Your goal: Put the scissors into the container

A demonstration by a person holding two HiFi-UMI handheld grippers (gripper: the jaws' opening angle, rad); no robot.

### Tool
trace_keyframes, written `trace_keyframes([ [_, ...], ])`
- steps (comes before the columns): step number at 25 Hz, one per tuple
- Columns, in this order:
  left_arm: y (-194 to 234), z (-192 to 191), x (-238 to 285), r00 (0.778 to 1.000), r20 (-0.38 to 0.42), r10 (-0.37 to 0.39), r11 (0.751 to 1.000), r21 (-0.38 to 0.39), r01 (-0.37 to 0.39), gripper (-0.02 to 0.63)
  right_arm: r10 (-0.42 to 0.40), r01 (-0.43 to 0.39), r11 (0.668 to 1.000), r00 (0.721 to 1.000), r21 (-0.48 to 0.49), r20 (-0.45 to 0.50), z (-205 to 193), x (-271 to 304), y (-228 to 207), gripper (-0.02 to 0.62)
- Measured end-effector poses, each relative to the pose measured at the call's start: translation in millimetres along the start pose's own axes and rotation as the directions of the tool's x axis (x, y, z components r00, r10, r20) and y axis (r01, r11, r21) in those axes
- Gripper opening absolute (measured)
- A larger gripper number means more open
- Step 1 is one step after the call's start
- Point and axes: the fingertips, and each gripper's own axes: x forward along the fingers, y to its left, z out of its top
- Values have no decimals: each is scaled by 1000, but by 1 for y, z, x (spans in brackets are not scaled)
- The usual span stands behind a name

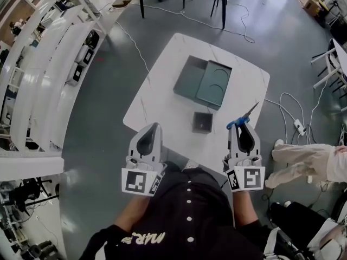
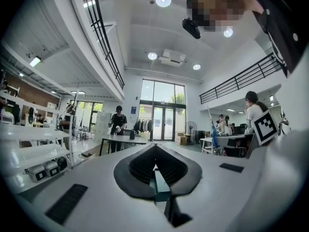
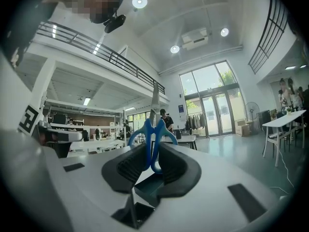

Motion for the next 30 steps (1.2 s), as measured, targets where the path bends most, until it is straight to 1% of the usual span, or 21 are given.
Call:
trace_keyframes([
  [6,11,-6,10,1000,-9,1,1000,-3,-1,26,-10,10,1000,1000,10,-12,-8,12,-2,92],
  [10,24,-11,23,1000,-17,-17,1000,-16,17,26,-22,22,1000,999,5,-22,-11,26,2,92],
  [14,36,-13,43,998,-15,-61,998,-31,61,26,-58,58,998,998,-11,-31,-13,40,3,92],
  [19,64,-8,75,991,-12,-135,990,-34,135,26,-137,137,990,990,-19,-21,-6,66,2,92],
  [24,96,-5,97,982,-15,-186,982,-33,186,26,-199,199,980,980,-27,-9,-3,91,13,92],
  [30,126,0,117,970,-11,-241,970,-40,241,26,-251,250,967,968,-37,-14,-3,114,29,92],
])
